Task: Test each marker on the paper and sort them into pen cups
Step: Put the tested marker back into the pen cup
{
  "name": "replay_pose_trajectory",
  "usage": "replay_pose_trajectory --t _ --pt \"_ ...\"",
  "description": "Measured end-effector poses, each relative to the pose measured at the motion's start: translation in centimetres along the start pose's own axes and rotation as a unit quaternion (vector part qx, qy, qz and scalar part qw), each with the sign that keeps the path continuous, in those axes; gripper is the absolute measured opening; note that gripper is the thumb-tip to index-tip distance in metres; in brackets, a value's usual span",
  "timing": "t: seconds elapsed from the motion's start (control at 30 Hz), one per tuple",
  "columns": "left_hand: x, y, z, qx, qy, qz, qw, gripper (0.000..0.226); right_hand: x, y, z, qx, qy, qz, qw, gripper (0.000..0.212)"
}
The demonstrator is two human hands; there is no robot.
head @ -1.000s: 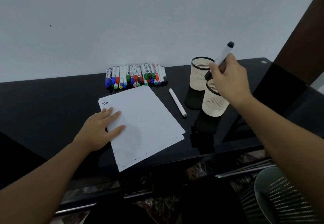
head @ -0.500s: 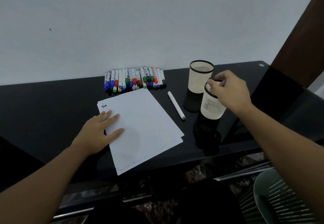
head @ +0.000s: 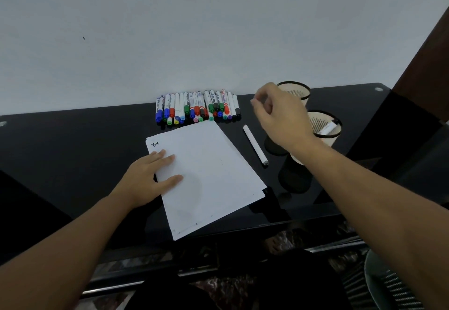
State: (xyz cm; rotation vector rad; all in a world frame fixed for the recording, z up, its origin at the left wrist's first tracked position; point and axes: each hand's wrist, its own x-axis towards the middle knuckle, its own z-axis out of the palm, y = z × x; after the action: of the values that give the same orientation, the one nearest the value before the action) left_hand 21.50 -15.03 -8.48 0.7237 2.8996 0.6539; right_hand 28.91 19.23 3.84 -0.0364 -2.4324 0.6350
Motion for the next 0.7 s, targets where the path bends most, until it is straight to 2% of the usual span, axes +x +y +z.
replay_pose_trajectory --t 0.1,0.27,0.4,0.6,0.7 --pt "0.0 0.2 0.0 0.010 0.003 0.002 1.000 0.080 0.2 0.0 3.9 -0.003 -0.077 0.001 0.997 0.013" --pt "-0.3 -0.1 0.5 0.013 0.025 0.010 1.000 0.085 1.6 2.7 9.9 -0.024 -0.180 0.073 0.981 0.020" --pt "-0.3 -0.9 1.0 0.010 0.049 0.018 0.999 0.084 3.9 5.4 12.7 -0.047 -0.192 0.101 0.975 0.021" --pt "0.3 -1.4 1.1 0.017 0.057 0.016 0.998 0.078 7.1 7.4 14.8 -0.070 -0.221 0.134 0.963 0.038" --pt "0.4 -1.6 1.1 0.018 0.053 0.015 0.998 0.078 7.4 8.2 15.6 -0.102 -0.232 0.129 0.959 0.039"
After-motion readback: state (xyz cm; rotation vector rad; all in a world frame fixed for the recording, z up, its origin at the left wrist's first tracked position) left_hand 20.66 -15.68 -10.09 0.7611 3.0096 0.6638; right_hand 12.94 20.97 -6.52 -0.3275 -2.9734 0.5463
